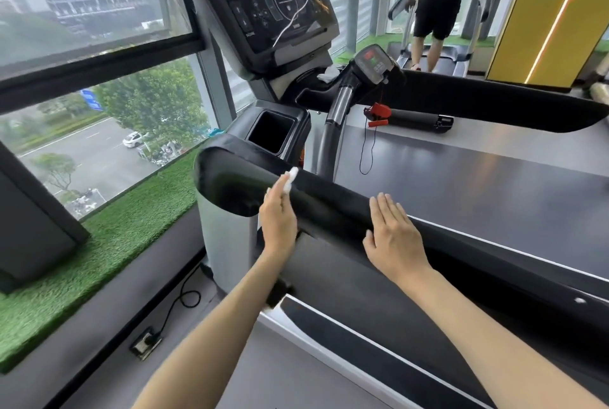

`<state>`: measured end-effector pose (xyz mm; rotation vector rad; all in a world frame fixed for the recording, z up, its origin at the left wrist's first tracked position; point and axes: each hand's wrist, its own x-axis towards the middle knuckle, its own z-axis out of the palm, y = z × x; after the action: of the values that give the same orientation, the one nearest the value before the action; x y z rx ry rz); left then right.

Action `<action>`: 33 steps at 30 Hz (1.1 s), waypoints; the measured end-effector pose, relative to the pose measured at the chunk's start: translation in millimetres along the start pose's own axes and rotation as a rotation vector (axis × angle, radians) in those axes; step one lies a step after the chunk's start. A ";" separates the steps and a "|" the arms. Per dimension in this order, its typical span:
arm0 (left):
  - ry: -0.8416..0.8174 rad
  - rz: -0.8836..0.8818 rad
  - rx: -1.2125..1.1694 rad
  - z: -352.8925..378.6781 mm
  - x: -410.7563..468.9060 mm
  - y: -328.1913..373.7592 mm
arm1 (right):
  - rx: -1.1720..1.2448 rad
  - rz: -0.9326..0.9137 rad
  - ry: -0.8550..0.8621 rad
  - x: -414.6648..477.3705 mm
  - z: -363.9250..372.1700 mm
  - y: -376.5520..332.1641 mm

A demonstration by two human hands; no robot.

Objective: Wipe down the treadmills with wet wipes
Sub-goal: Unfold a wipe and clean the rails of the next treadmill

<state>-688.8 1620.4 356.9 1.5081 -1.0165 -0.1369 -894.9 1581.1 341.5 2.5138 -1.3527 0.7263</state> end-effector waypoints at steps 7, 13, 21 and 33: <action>0.185 -0.423 0.048 -10.1 57.0 -35.0 | -0.037 0.016 -0.011 -0.5 2.4 -2.4; -0.071 0.039 0.070 49.0 -52.4 12.3 | -0.036 0.046 0.020 -1.7 5.3 -6.0; 0.110 0.017 0.045 -3.1 15.0 2.4 | 0.008 0.048 0.009 -0.1 0.2 -5.7; -0.457 0.327 0.118 68.5 -64.7 43.6 | -0.095 0.037 -0.022 -17.0 -9.3 -2.3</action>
<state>-792.1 1617.2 347.4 1.4238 -1.6485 -0.1963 -903.9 1598.4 341.0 2.4362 -1.4099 0.6282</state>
